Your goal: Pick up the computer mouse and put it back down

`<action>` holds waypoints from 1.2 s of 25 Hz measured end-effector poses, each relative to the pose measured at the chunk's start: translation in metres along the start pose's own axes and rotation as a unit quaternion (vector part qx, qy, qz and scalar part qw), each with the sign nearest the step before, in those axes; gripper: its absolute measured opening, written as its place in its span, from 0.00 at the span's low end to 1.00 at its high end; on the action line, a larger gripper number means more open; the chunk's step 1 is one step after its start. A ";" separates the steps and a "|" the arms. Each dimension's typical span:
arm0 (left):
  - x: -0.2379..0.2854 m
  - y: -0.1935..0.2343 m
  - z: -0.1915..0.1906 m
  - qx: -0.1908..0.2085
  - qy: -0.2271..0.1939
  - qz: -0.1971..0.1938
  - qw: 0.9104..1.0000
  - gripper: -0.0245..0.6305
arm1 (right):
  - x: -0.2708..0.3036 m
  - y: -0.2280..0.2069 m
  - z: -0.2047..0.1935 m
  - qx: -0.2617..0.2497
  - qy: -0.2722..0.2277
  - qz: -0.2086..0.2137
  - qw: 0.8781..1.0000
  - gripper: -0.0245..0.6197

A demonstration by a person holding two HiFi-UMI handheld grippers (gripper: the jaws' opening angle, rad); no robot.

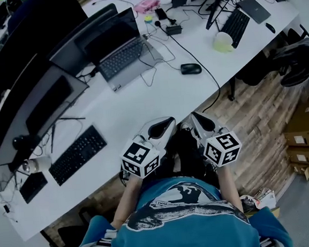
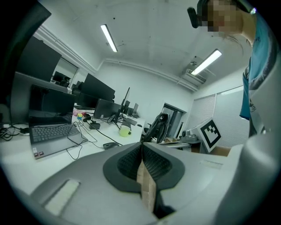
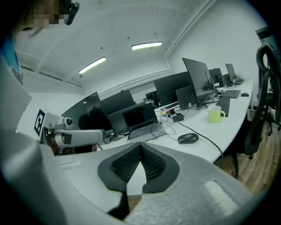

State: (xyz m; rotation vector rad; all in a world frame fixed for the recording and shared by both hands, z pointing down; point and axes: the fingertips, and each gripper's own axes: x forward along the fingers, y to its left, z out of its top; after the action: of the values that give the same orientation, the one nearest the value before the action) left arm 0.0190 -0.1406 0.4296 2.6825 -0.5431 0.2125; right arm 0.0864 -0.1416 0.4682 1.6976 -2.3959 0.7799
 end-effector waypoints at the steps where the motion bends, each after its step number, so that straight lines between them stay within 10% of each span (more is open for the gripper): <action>1: 0.005 0.004 0.003 0.000 -0.002 0.007 1.000 0.06 | 0.005 -0.006 0.004 -0.001 0.001 0.004 1.000 0.04; 30: 0.109 0.061 0.058 -0.039 -0.062 0.174 0.982 0.06 | 0.144 -0.160 0.039 -0.163 0.118 0.141 0.969 0.04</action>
State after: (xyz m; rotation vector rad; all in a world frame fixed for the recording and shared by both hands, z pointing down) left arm 0.0979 -0.2530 0.4226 2.5205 -1.0374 0.1155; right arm 0.1859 -0.3216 0.5431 1.0939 -2.4569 0.5399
